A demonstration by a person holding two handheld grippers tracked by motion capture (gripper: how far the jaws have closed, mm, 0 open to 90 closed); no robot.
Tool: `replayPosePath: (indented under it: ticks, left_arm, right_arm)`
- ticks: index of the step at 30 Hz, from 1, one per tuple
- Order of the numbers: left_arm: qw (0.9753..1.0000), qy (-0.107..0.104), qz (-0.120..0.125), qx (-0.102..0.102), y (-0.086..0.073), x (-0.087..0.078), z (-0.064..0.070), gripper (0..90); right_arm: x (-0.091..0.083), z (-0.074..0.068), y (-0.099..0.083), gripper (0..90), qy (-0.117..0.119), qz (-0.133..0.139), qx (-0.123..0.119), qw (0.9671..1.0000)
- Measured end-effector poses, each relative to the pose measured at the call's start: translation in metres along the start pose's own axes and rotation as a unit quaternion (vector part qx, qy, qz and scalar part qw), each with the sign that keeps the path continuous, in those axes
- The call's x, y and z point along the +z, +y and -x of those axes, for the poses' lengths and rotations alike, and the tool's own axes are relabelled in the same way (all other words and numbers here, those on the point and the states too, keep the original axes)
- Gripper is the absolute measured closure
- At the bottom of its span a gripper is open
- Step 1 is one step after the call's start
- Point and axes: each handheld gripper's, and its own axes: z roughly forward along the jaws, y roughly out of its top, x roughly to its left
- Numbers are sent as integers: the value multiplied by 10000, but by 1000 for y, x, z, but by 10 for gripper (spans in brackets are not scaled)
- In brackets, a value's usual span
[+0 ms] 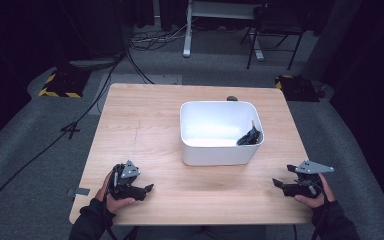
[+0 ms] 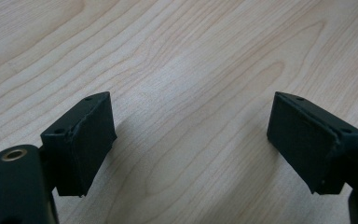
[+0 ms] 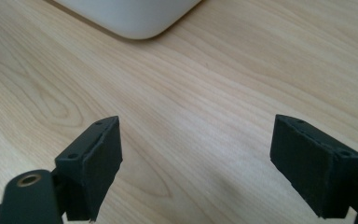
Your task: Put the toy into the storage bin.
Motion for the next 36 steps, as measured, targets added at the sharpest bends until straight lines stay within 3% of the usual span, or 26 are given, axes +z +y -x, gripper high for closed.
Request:
replayPosePath:
  ticks: [10,26,31,36]
  left_arm:
    - [10000,-2,0,10,0,0,0,154]
    - [10000,0,0,-1,0,0,0,154]
    - [10000,3,1,0,0,0,0,154]
    - [10000,2,2,0,0,0,0,154]
  right_arm:
    - [-4,8,-19,170,-33,-71,202,9998]
    - [-21,21,-50,170,-232,-67,770,9967]
    - [-23,22,-52,159,-449,-139,735,9962]
    - [-23,22,-52,159,-451,-140,753,9960]
